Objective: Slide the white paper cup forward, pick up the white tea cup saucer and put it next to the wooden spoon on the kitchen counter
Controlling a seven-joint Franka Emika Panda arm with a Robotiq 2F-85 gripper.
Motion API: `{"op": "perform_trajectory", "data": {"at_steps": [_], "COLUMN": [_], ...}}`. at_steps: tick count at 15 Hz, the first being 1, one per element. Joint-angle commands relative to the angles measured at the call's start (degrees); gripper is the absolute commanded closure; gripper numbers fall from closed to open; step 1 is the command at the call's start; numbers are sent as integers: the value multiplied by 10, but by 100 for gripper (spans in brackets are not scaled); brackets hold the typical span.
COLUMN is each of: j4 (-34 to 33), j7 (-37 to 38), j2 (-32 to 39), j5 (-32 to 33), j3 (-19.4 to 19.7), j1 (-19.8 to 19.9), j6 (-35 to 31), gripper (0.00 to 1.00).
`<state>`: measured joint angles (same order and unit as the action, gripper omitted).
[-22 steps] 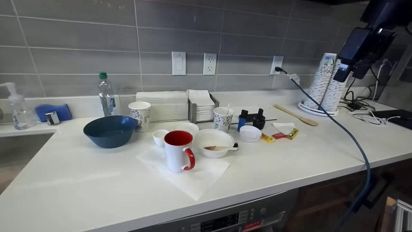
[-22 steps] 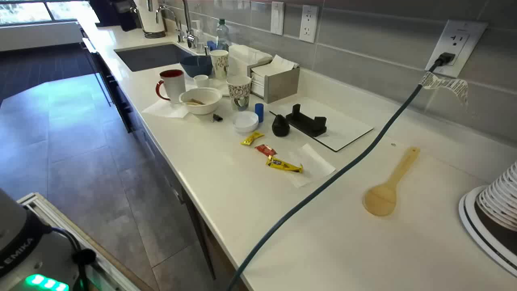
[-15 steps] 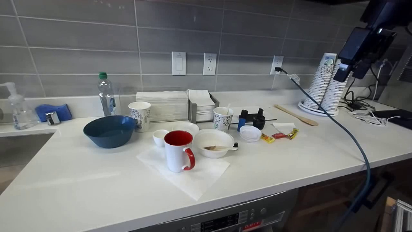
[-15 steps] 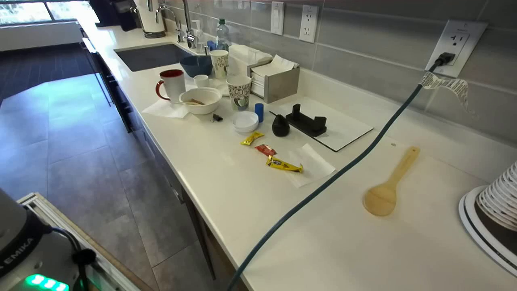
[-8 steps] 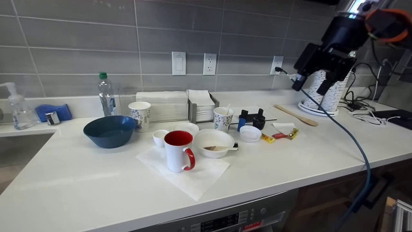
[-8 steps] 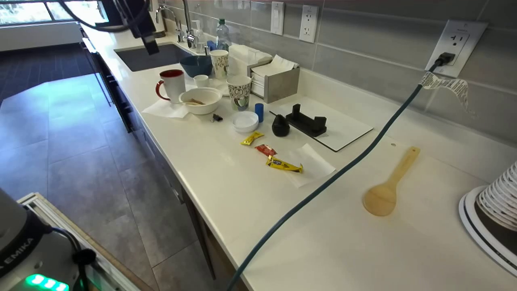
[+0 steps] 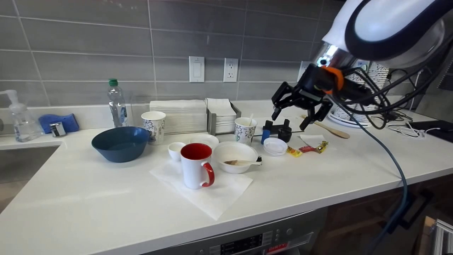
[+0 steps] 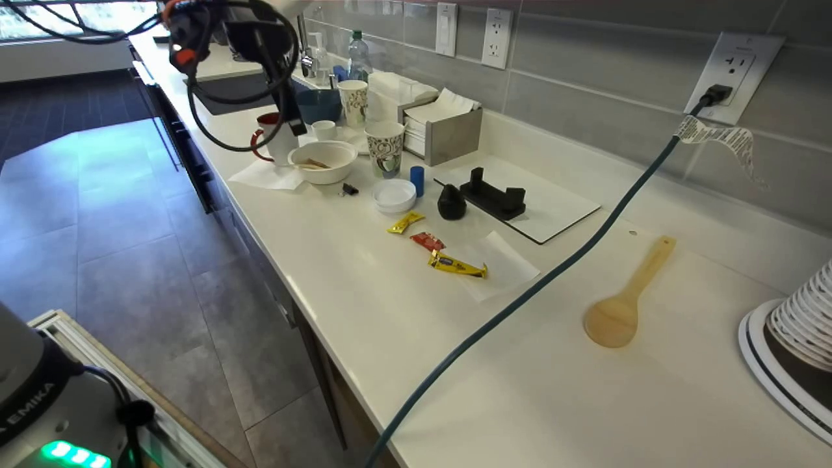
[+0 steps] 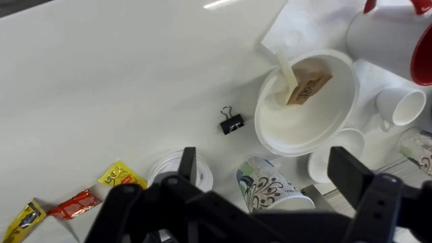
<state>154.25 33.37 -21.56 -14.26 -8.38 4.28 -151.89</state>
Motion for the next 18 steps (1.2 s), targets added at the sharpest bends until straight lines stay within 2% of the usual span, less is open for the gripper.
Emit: {"op": "perform_trajectory", "data": {"at_steps": [1, 7, 8, 9, 13, 14, 18], "j4": [-46, -120, -134, -146, -176, -179, -191], "j7": [90, 198, 211, 216, 228, 238, 270], "j2": [111, 216, 226, 237, 274, 283, 306], "j5": [25, 83, 87, 88, 112, 132, 203], "j3": [-31, -10, -2, 5, 32, 20, 42], "j1": [12, -8, -14, -20, -45, -30, -38], "j6": [-67, -116, -110, -109, -125, -132, -161], "gripper": [0, 0, 7, 26, 56, 62, 90]}}
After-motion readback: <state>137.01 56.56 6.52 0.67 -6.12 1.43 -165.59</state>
